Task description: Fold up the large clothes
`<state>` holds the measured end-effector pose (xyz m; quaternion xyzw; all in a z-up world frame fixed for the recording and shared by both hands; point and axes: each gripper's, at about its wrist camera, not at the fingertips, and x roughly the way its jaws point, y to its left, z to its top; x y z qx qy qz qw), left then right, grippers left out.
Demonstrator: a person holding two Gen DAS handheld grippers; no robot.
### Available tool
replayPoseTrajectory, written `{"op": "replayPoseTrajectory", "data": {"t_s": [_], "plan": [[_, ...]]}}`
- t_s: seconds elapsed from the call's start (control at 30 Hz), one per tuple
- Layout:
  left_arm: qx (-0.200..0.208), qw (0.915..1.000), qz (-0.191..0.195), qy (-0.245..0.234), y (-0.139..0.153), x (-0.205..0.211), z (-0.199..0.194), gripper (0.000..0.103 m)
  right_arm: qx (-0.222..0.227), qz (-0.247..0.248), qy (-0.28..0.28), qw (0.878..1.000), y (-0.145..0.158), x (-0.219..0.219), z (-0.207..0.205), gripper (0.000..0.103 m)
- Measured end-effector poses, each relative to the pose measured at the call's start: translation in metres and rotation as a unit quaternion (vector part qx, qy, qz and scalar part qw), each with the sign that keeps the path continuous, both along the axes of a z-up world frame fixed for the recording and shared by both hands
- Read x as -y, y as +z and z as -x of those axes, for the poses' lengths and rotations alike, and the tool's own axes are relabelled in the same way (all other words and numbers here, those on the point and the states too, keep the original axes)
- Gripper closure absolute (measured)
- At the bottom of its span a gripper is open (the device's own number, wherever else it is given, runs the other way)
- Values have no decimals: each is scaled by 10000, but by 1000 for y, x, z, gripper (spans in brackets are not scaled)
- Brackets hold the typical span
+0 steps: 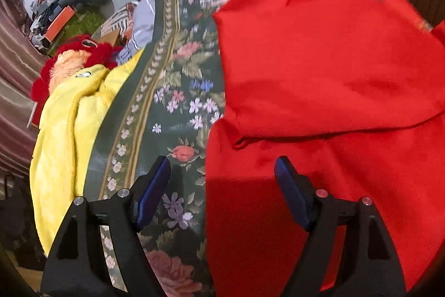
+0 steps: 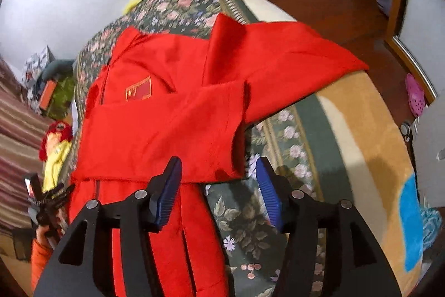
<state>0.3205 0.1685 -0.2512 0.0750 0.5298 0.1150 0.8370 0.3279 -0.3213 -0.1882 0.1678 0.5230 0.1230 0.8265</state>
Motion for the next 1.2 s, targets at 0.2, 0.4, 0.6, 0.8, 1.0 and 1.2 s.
{"op": "replayPoseTrajectory", "data": {"t_s": [0.2,0.4,0.6,0.8,1.0,1.2], "plan": [[56,9988,285,394,-5,-10,-20,26,-115,-92,323,9994,-6,-25,2,52],[224,9904,767,1124,0,-38,-33,26,-94,95,633,9979,-10,-42,13,51],[353,9801,1150,1578,3,-65,-29,25,-228,590,919,9938,-28,-56,16,51],[288,9825,895,1609,6,-63,-26,24,-337,354,755,9959,-31,-51,14,50],[199,9832,833,1613,12,-64,-15,24,-179,429,707,9964,-16,-39,22,50],[202,9860,1004,1316,24,-42,2,24,236,505,385,9977,11,-16,21,50]]}}
